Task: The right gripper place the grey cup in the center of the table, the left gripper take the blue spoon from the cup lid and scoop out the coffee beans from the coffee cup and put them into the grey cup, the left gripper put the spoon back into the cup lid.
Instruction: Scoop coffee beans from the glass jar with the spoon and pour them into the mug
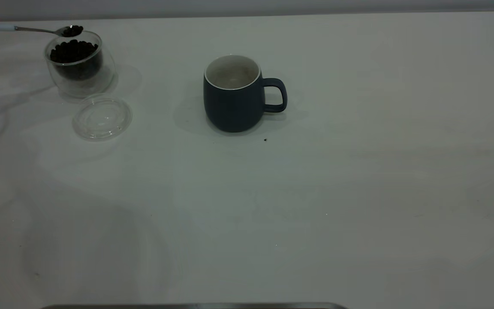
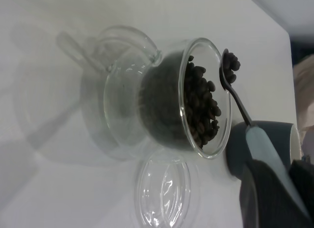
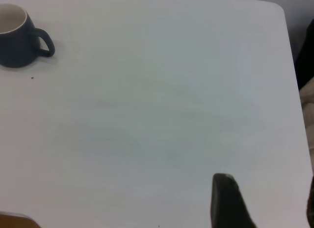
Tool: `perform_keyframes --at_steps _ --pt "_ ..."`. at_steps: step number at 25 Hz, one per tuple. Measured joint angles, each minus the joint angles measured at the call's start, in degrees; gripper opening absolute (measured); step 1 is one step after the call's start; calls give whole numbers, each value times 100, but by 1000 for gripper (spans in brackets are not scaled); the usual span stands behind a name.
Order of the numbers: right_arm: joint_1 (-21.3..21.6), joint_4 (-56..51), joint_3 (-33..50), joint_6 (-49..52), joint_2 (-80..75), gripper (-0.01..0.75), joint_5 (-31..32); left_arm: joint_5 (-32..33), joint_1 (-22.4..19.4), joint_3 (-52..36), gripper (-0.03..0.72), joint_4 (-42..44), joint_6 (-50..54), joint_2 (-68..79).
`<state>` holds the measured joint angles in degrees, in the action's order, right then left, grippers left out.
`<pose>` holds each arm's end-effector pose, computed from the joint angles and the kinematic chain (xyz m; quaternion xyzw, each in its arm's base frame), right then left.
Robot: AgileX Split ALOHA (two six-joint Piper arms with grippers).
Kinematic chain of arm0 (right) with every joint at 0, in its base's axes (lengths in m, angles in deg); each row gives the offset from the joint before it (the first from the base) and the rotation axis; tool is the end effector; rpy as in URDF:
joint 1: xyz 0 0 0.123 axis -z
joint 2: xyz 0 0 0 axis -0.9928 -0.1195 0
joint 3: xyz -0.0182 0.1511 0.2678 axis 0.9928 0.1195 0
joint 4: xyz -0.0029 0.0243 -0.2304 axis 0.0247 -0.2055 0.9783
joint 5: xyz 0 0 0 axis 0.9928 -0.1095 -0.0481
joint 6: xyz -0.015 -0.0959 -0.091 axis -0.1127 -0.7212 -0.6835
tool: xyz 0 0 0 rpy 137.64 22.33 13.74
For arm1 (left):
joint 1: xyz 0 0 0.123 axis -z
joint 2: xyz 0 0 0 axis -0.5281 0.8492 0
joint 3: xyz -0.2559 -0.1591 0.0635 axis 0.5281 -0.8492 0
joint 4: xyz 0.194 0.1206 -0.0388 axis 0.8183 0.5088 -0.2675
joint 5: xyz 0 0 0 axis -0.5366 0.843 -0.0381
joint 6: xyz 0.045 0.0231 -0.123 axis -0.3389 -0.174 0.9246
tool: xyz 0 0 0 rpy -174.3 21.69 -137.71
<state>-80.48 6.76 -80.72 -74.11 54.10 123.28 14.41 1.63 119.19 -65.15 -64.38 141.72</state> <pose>-0.0124 0.0146 0.2320 -0.0727 0.8699 -0.0029 0.4878 0.4754 0.1467 0.0670 -0.0918 0.8676 -0.4204 0.2491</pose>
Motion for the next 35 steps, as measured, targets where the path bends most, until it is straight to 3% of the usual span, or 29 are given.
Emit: perform_keyframes --at_steps 35 --pt "0 0 0 -6 0 358 0 0 0 0 134 337 381 3"
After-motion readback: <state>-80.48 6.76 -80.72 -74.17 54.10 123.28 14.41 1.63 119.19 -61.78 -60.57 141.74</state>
